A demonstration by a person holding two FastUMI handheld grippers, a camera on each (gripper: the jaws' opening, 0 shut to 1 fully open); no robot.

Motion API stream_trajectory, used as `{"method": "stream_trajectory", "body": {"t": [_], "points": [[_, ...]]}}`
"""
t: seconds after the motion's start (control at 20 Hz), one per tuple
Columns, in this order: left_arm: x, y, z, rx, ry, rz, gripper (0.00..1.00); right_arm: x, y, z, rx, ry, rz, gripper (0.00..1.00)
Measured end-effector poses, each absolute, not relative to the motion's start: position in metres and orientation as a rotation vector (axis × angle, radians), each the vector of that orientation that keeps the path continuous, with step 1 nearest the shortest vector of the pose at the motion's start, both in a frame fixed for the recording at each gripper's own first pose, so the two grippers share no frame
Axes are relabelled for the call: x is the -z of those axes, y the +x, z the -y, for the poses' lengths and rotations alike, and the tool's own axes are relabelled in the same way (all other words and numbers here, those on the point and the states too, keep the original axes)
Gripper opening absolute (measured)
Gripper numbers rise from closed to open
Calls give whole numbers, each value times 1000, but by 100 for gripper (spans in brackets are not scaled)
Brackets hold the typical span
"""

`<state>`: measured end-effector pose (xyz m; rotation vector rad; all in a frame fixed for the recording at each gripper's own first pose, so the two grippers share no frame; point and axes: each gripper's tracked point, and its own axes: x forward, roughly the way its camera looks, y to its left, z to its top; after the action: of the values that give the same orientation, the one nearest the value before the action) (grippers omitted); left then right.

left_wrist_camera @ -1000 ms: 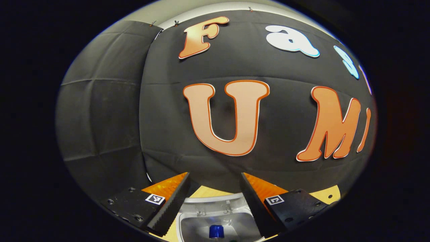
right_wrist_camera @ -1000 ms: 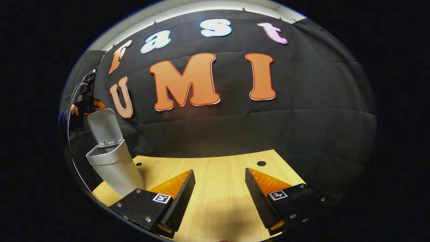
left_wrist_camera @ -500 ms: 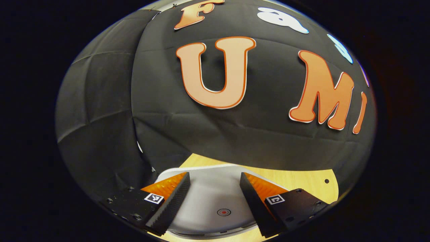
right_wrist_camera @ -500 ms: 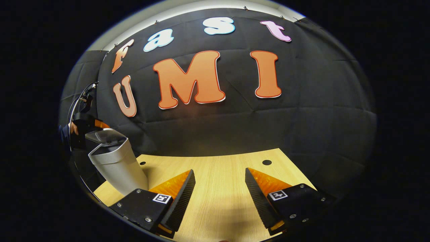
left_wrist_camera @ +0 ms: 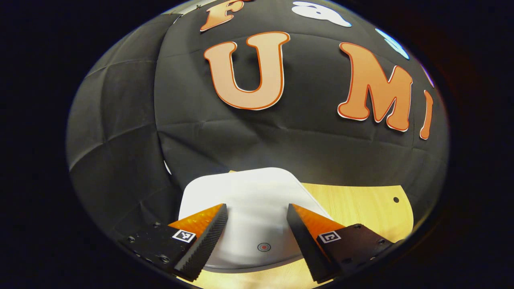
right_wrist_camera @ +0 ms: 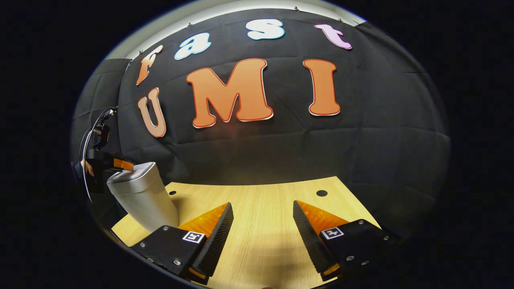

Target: Press the lid of the desktop garbage bin to open it, pick up the crumpled paper on the desktop and throw it into the bin, then pick up the pop can on the desktop and drop it into the bin, and finally close the garbage bin lid.

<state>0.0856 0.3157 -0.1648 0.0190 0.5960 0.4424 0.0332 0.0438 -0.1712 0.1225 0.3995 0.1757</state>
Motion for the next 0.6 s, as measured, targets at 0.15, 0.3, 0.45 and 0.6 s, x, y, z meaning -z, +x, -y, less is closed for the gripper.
{"method": "stream_trajectory", "body": {"t": [0.15,0.3,0.45,0.6], "points": [[166,81,-311,-437,33,-594,95,172,32,-47,-183,123,-403,89],[166,77,-306,-437,45,-575,96,181,30,-52,-192,113,-423,89],[169,75,-304,-443,54,-577,97,180,29,-56,-199,116,-428,89],[173,71,-301,-431,44,-600,96,178,29,-60,-211,110,-422,89]]}}
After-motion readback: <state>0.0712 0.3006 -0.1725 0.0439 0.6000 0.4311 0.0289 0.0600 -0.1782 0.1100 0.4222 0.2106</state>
